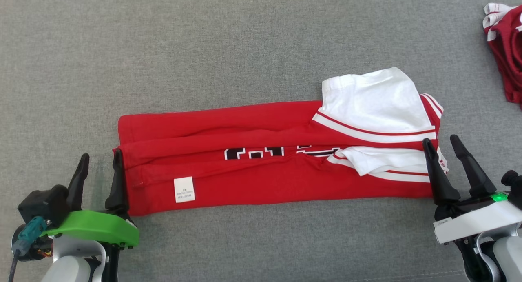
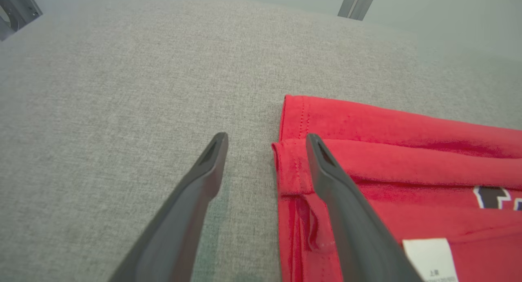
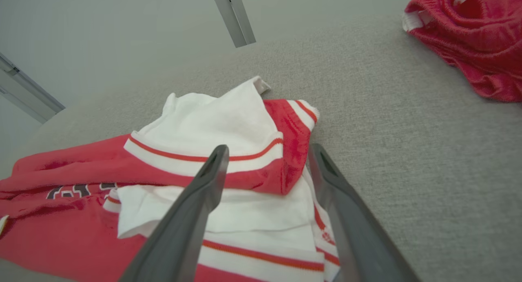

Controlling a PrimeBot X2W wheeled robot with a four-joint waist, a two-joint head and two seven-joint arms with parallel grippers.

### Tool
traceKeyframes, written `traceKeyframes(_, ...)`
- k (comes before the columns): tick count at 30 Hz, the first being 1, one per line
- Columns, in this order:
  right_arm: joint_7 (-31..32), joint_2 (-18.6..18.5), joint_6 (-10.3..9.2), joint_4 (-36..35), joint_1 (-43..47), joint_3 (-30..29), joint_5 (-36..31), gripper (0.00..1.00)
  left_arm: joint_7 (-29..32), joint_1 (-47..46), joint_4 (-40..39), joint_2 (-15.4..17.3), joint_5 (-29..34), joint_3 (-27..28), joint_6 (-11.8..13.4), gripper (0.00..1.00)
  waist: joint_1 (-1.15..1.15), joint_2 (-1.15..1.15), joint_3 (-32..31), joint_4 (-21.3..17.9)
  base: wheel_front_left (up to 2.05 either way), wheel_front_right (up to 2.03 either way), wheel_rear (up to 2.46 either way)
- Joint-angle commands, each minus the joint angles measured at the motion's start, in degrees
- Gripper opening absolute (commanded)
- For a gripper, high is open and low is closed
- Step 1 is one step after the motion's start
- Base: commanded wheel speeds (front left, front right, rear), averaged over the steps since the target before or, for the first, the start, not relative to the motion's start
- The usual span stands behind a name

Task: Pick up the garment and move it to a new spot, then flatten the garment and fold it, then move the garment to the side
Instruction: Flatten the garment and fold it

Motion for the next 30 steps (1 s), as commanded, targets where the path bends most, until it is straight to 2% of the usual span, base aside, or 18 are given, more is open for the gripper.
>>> traceKeyframes(1,-0.3,0.8,0.01,-1.5,0.8,-1.3,-1.7,1.00,-1.7,1.1,-1.0,-0.1,1.3,0.2,1.0,1.00,0.00,0.00,-1.2,-0.2,0.00,0.00,0.00)
traceKeyframes(4,-0.3,2.3,0.01,-4.6,1.9,-3.7,-6.0,1.00,-4.8,1.0,-3.4,-1.0,4.6,0.1,3.1,1.00,0.00,0.00,-2.5,-0.3,0.00,0.00,0.00)
traceKeyframes(12,2.8,4.2,0.00,-10.7,2.7,-6.4,-12.1,1.00,-6.8,-0.1,-7.9,-2.8,11.9,-1.3,5.9,1.00,0.00,0.00,-6.2,-0.8,0.00,0.00,0.00)
traceKeyframes(30,6.8,5.6,0.00,-14.0,3.9,-8.7,-13.9,1.00,-7.2,1.6,-6.8,-4.5,14.4,-2.0,5.6,1.00,0.00,0.00,-7.8,-0.9,0.00,0.00,0.00)
